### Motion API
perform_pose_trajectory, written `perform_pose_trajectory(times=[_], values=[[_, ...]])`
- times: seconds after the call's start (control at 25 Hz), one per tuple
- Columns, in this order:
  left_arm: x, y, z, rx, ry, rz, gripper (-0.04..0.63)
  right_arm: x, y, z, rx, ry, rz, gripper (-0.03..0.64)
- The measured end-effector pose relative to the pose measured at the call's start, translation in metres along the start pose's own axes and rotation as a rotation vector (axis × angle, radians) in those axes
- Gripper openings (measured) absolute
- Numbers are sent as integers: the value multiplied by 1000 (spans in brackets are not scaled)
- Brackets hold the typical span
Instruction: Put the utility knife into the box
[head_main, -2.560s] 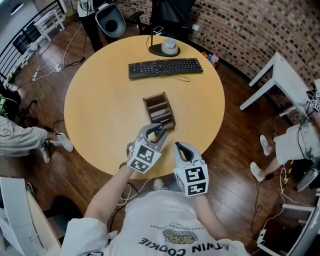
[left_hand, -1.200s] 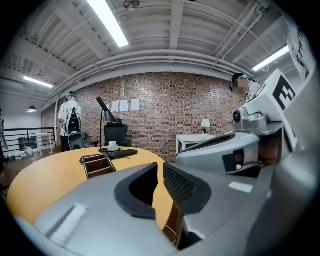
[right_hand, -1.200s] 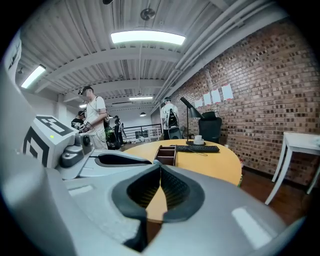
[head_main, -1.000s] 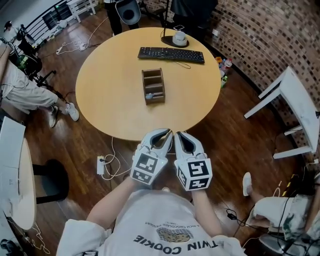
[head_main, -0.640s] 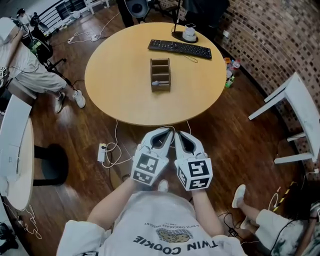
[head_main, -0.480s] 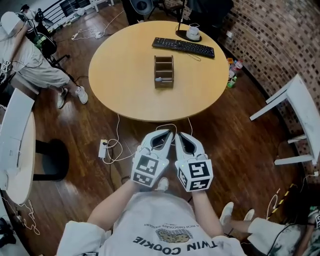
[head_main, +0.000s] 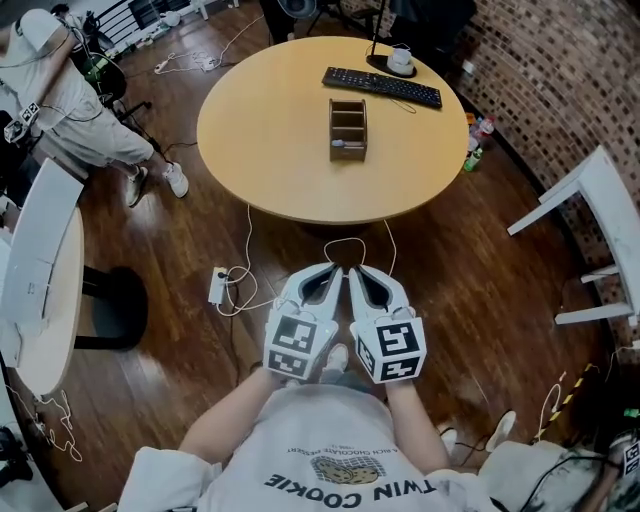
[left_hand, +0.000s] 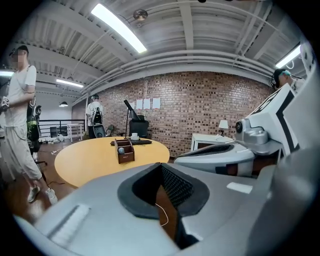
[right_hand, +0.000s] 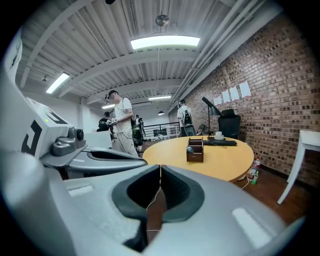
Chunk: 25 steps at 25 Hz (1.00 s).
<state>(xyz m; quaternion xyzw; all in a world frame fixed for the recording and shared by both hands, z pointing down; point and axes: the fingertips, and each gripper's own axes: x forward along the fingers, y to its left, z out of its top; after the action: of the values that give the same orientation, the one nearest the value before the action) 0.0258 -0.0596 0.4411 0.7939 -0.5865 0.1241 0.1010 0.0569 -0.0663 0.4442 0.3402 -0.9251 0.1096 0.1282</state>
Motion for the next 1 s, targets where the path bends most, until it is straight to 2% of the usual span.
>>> perform_pose_trajectory(times=[0.24, 0.44, 1.0], values=[[-46, 7, -13, -26, 0, 1, 8, -15, 48, -6, -10, 2, -11, 5], [-79, 2, -18, -10, -9, -22, 8, -32, 80, -12, -18, 7, -43, 5], [-154, -16, -45, 6, 1, -63, 8, -79, 143, -33, 2, -18, -130, 5]])
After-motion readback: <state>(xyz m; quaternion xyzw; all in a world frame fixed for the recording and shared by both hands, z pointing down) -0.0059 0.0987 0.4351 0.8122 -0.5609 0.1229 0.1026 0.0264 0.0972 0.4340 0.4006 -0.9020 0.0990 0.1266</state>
